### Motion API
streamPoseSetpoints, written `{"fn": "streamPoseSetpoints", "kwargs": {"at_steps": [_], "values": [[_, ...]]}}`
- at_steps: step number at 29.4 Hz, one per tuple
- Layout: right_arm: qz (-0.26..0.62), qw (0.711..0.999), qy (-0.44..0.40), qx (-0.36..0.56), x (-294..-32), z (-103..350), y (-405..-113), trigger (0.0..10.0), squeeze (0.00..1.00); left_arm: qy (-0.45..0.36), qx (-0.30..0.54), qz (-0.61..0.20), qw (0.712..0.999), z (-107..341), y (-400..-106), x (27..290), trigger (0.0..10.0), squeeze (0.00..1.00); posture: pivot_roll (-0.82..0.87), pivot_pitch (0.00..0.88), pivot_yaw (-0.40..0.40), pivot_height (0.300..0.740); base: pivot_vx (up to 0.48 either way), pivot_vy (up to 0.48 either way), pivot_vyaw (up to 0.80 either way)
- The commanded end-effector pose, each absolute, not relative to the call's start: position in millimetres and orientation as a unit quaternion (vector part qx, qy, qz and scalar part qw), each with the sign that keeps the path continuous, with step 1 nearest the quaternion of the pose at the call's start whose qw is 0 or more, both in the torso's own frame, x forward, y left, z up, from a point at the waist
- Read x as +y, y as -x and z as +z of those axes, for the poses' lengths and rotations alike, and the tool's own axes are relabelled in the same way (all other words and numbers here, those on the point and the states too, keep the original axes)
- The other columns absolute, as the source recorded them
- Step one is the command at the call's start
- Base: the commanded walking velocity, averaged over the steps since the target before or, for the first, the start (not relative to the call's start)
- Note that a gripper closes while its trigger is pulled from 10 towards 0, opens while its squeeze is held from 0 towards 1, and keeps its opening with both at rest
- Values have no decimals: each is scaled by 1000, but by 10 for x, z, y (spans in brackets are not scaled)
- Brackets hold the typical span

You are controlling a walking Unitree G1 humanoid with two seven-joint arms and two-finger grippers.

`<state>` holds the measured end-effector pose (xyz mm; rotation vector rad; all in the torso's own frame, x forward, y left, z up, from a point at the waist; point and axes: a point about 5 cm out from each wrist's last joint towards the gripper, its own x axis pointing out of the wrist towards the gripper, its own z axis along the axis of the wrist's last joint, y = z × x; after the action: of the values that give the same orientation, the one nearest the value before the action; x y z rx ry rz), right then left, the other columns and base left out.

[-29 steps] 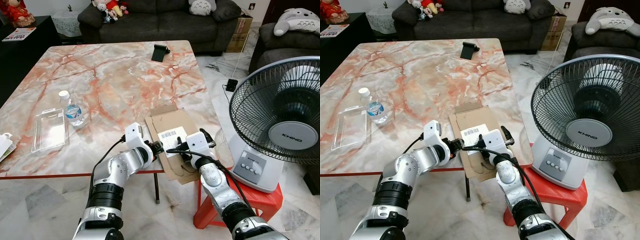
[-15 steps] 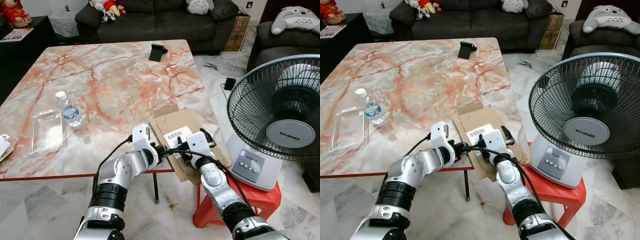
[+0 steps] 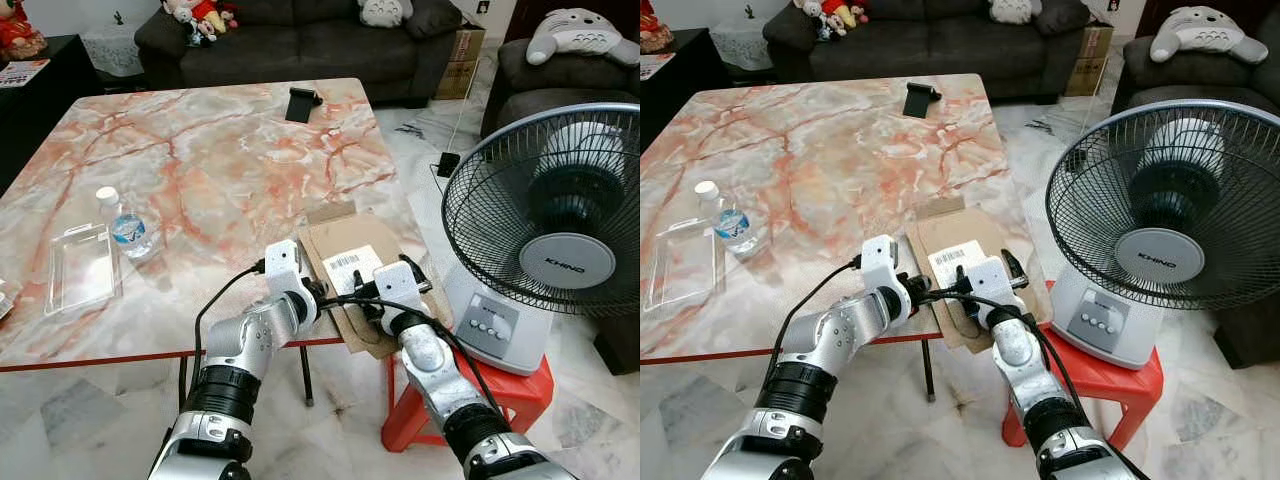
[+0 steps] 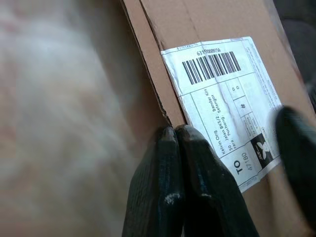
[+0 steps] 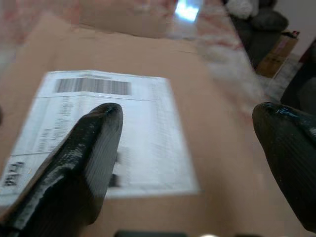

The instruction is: Picking trash to rubbish bin

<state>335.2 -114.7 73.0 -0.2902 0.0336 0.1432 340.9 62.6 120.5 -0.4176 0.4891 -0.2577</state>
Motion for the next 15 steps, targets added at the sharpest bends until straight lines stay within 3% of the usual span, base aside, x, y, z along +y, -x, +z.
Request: {"fn": "streamPoseSetpoints", "kwargs": {"at_steps": [1,7,8,9,10,15], "values": [[65,990,128,-15,-1135,890,-3422,10000,0,183,202,-113,955,1375,-3476,647,0,0,-84,57,32,740,0,0,0],[42,991,87,-94,-1183,1288,-3537,10000,0,134,102,-71,983,1641,-3568,772,196,0,-83,53,27,740,0,0,0],[40,990,82,-107,-1188,1355,-3550,10000,0,123,87,-63,987,1674,-3577,790,5765,0,-83,53,27,740,0,0,0],[39,989,80,-114,-1189,1393,-3557,10000,0,117,79,-58,988,1691,-3581,800,5765,0,-83,53,27,740,0,0,0],[39,989,79,-120,-1188,1425,-3562,10000,0,111,72,-56,990,1703,-3584,806,10000,0,-83,53,27,740,0,0,0],[38,984,72,-157,-1182,1612,-3574,10000,0,73,28,-44,996,1765,-3585,826,10000,0,-85,49,25,740,0,0,0]]}}
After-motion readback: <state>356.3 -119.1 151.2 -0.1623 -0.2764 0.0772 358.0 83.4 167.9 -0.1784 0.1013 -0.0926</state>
